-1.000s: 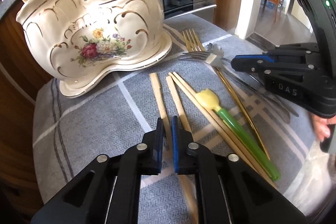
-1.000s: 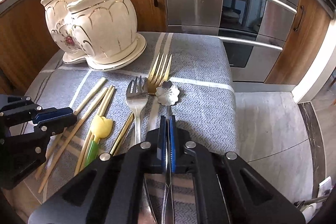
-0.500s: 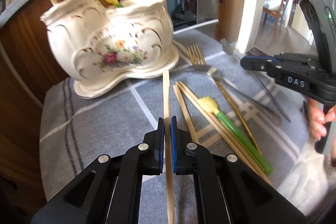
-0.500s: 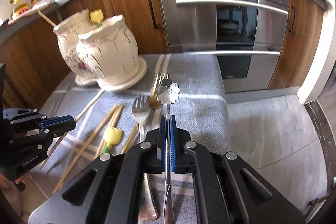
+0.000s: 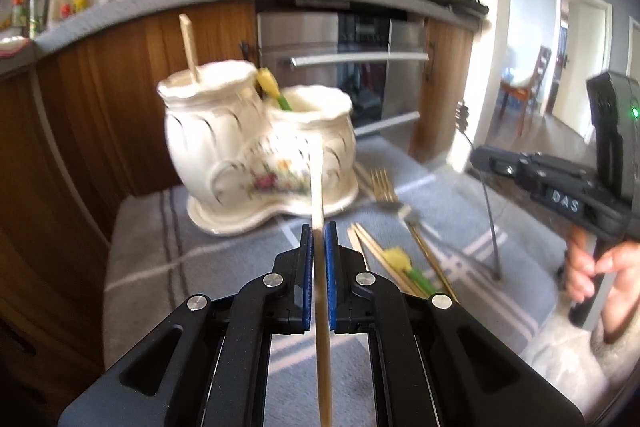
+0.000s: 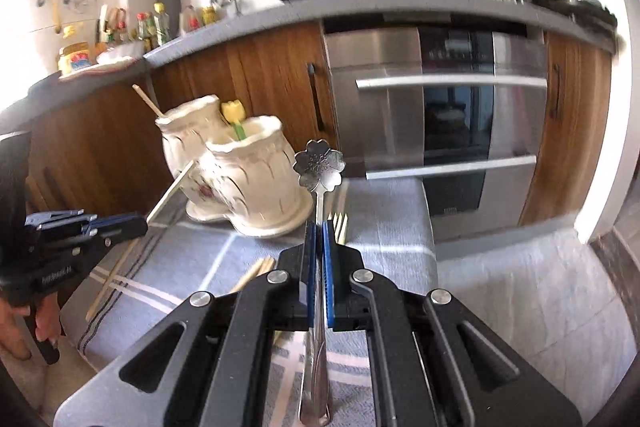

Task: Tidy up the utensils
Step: 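Carry the chopstick and silver spoon up and lower them into the holder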

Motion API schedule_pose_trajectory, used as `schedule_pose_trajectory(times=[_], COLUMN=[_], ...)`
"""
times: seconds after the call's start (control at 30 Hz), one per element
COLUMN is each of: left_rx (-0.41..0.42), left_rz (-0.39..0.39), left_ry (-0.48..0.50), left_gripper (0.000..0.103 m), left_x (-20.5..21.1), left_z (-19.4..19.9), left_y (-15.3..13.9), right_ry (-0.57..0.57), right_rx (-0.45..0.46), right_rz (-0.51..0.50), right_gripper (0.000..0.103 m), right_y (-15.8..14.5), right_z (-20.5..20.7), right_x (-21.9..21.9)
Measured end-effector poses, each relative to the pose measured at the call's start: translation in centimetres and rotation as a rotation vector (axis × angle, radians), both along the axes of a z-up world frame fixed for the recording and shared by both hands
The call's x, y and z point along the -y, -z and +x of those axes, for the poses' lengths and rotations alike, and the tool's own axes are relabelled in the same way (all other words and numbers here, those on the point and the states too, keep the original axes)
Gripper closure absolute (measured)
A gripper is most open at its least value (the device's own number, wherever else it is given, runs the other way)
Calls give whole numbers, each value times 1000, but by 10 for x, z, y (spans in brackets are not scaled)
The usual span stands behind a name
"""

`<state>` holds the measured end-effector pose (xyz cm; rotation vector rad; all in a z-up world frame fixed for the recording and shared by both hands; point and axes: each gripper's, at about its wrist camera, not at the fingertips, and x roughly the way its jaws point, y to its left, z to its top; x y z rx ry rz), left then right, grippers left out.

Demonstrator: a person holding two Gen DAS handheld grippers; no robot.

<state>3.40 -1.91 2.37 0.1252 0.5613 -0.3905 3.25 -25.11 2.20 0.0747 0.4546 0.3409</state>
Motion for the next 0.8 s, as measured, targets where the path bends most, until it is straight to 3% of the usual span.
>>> schedule_pose_trajectory(times=[0.47, 0.8], left_rx=[253, 371], left_rz=[-134, -181], left_ry=[-53, -92], left_gripper=[96, 96], left_x=[-32, -55], left_z=[-25, -11], left_y=[-37, -81], right_ry=[-40, -71], right_rx=[225, 328], right_rz=[-40, 6], right_gripper=[100, 100], right_y=[-35, -80], right_z=[-32, -10], right_x=[-25, -50])
